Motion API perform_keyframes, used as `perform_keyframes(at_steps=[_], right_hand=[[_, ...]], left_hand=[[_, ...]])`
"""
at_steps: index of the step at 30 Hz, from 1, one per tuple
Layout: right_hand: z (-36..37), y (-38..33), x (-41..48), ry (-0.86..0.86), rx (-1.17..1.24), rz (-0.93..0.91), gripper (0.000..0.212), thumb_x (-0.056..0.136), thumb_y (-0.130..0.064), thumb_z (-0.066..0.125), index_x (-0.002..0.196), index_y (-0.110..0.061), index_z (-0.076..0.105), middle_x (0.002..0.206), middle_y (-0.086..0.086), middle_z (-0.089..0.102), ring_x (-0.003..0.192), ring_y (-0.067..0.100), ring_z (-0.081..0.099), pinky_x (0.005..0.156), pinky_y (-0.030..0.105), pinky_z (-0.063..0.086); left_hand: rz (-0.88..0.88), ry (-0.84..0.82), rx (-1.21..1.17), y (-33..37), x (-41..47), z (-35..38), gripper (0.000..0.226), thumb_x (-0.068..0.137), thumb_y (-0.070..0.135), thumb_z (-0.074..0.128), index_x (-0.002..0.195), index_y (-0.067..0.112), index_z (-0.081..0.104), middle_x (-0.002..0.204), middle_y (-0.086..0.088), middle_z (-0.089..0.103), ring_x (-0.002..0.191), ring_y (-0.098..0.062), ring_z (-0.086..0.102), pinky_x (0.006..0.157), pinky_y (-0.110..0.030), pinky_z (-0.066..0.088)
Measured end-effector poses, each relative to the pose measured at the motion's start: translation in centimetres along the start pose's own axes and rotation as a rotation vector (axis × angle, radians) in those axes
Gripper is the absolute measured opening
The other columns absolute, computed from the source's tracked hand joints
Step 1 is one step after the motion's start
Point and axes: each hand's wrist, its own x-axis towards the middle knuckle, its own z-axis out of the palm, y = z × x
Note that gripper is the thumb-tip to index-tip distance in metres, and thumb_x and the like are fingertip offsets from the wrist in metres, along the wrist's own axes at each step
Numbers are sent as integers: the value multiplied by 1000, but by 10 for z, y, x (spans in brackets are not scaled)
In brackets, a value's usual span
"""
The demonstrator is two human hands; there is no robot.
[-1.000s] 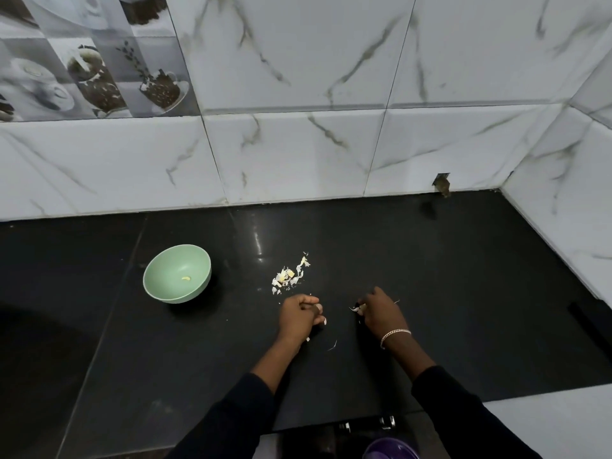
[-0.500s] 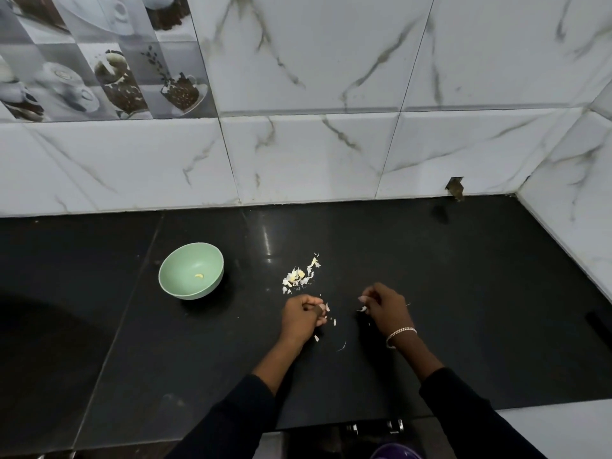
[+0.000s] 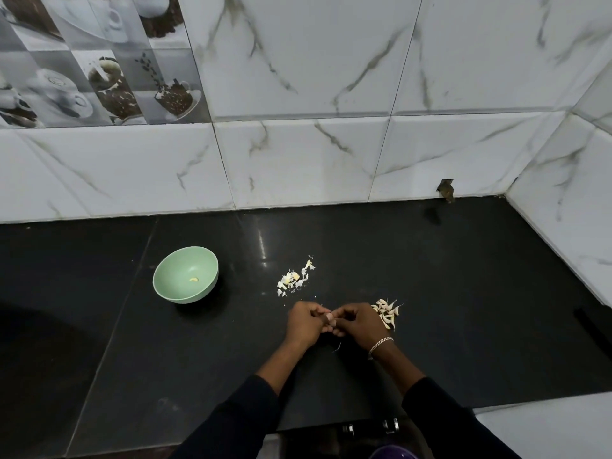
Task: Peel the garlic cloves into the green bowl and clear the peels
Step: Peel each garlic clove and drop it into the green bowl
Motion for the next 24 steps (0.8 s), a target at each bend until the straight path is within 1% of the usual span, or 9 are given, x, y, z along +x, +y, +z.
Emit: perform_keyframes(at_steps=[4,8,10,12,15,16,19,22,24], right_hand=[[2,0,-3,51,57,24,15,90,-14,74,91,1,74,70,4,75,61,11,69,60,20,56],[3,-3,-1,17,-84,43,26,95,-32,68,78,-13,74,68,4,74,57,11,68,57,21,53],[4,-4,2,14,-69,61,27,97,-26,67,72,-16,73,69,9,73,56,14,65,54,23,52],[6,-5,5,30,18,113,32,94,-7,63,65,-14,72,66,14,69,53,17,62,51,25,49],[8,-9,5,52,125,197,34,89,8,58,62,-9,71,63,16,65,48,18,58,46,24,46],[7,-10,4,62,135,214,33,88,9,57,63,-7,71,62,15,65,47,18,57,45,24,45],[5,-10,2,111,92,225,28,86,11,54,67,-2,70,60,14,66,44,17,56,43,22,44],[3,-5,3,226,7,201,24,88,4,54,70,-5,66,62,16,66,46,18,58,43,23,46],[-4,-1,4,282,-14,199,24,92,1,48,74,-5,62,63,14,62,48,18,58,43,23,47]], left_hand=[[5,61,26,0,1,1,11,89,-1,71,85,-11,70,81,-22,74,56,-15,69,52,-19,54],[96,68,167,2,1,2,16,92,4,67,78,-4,69,68,-6,74,50,-7,63,51,-20,50],[145,67,240,3,1,1,18,92,9,65,75,5,68,68,-6,74,51,-7,63,52,-24,51],[189,83,309,3,1,0,20,92,12,64,72,11,66,69,-3,73,60,-13,67,57,-30,55],[221,98,363,6,-1,-1,20,93,9,62,73,7,66,65,5,69,58,-3,62,55,-22,49],[219,96,363,6,-1,0,21,94,10,63,73,7,66,63,6,68,55,0,59,54,-19,47],[193,83,329,5,1,6,21,94,12,64,74,8,67,63,1,70,51,-3,59,57,-26,52],[147,90,308,8,3,16,20,93,9,64,74,7,68,58,2,66,46,-1,60,54,-20,51],[112,88,307,9,4,23,21,93,5,63,72,8,66,58,0,65,47,-5,62,56,-22,53]])
